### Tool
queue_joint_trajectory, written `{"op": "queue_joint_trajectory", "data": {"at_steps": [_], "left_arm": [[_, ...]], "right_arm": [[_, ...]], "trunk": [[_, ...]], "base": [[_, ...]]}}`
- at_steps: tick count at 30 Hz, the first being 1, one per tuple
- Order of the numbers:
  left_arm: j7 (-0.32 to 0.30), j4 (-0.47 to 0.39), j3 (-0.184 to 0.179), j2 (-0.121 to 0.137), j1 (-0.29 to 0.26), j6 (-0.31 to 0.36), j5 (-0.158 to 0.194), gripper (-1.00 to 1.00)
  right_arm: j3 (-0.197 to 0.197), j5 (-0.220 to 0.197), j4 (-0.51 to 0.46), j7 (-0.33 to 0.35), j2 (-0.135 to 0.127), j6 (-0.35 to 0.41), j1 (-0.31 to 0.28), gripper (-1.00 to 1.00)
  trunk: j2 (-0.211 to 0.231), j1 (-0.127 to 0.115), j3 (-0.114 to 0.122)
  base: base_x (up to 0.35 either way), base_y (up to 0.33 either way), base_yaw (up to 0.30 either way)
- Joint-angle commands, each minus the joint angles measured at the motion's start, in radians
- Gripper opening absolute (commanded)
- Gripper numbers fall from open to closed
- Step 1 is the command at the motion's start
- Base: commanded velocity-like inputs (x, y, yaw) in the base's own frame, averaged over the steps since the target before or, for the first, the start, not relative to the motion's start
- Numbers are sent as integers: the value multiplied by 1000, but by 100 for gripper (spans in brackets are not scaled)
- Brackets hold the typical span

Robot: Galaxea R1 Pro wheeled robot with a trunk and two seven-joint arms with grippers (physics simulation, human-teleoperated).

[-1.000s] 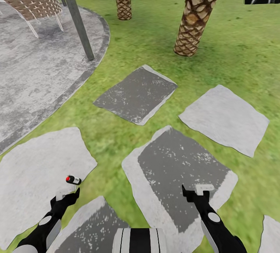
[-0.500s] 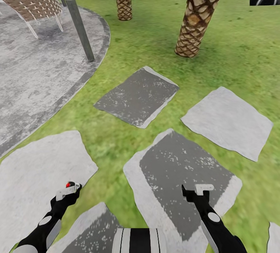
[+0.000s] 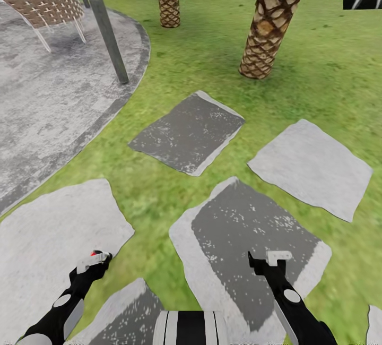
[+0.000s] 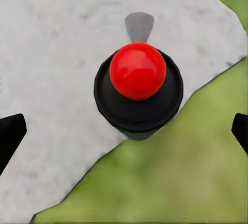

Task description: In the garden, pick up the pesticide atomizer on the floor and spray pesticide onto both trees until each tree trunk is fully covered.

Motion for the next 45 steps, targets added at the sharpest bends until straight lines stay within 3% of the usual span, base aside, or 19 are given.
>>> {"op": "queue_joint_trajectory", "data": {"at_steps": [1,8,45], "left_arm": [[-7,1,2,0,-1,-2,11,100],[-7,1,2,0,-1,-3,11,100],[-7,-3,4,0,-1,-3,12,100]], "right_arm": [[0,0,0,-3,0,-3,-1,100],[0,0,0,-3,0,-3,0,100],[0,1,1,-3,0,-1,0,100]], "trunk": [[0,0,-5],[-1,1,-18],[-1,1,-19]], "base": [[0,0,0],[0,0,0],[24,0,0]]}}
